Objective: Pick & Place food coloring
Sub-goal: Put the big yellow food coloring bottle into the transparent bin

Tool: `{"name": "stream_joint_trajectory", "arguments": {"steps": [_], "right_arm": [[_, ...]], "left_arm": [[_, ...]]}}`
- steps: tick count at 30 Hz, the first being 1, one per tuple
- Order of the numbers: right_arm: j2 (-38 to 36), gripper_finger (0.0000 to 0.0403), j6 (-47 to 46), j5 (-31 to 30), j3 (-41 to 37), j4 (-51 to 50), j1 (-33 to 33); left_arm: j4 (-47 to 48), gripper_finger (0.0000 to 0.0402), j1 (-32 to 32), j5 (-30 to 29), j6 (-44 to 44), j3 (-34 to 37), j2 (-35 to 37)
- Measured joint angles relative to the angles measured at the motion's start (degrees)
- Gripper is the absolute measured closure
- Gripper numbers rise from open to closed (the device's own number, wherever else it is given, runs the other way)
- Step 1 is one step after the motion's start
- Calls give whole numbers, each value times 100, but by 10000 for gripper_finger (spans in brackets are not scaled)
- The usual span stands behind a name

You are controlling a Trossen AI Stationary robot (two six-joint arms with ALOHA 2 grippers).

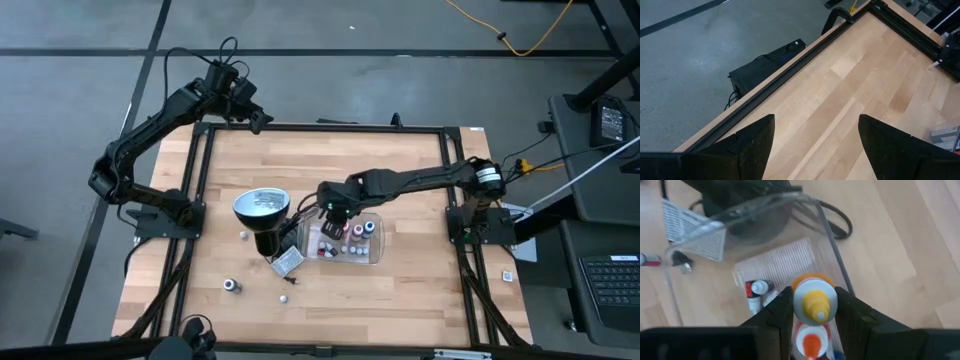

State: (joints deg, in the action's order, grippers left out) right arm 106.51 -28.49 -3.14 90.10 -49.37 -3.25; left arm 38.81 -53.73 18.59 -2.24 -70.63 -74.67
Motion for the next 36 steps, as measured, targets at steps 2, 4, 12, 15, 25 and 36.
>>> {"name": "stream_joint_trajectory", "arguments": {"steps": [2, 4, 12, 15, 25, 36], "right_arm": [[-30, 284, 13, 0, -27, 94, -2], [-32, 284, 79, -27, -32, 89, -2], [-31, 284, 213, -177, -270, 280, 11], [-27, 284, 122, -24, -495, 549, 11], [-21, 284, 155, -25, -901, 940, 39], [-21, 219, 161, 14, -984, 892, 38]], "left_arm": [[-1, 121, 1, -2, -2, 0, 0], [-14, 121, 2, -2, 0, 0, 0], [-29, 121, 2, -2, 0, 0, 0], [-55, 121, 0, -2, 38, 0, 0], [-131, 121, 2, -4, 46, 0, 0], [-140, 121, 2, 0, 46, 0, 0]]}}
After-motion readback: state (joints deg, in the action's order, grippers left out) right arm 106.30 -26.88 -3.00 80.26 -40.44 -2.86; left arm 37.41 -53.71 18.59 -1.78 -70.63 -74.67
